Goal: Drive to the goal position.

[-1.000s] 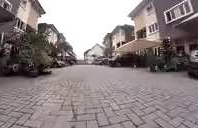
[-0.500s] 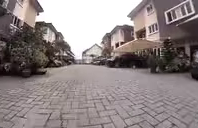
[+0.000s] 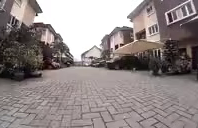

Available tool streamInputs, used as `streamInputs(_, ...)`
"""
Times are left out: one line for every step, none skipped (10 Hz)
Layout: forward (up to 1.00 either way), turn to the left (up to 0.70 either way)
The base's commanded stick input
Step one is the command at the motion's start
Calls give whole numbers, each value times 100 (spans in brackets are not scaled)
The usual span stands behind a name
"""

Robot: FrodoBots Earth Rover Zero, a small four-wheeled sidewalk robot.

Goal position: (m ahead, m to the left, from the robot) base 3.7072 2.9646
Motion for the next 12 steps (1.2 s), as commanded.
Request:
streamInputs(70,0)
streamInputs(70,0)
streamInputs(70,0)
streamInputs(70,0)
streamInputs(70,0)
streamInputs(70,0)
streamInputs(70,0)
streamInputs(70,0)
streamInputs(70,0)
streamInputs(70,4)
streamInputs(70,17)
streamInputs(70,31)
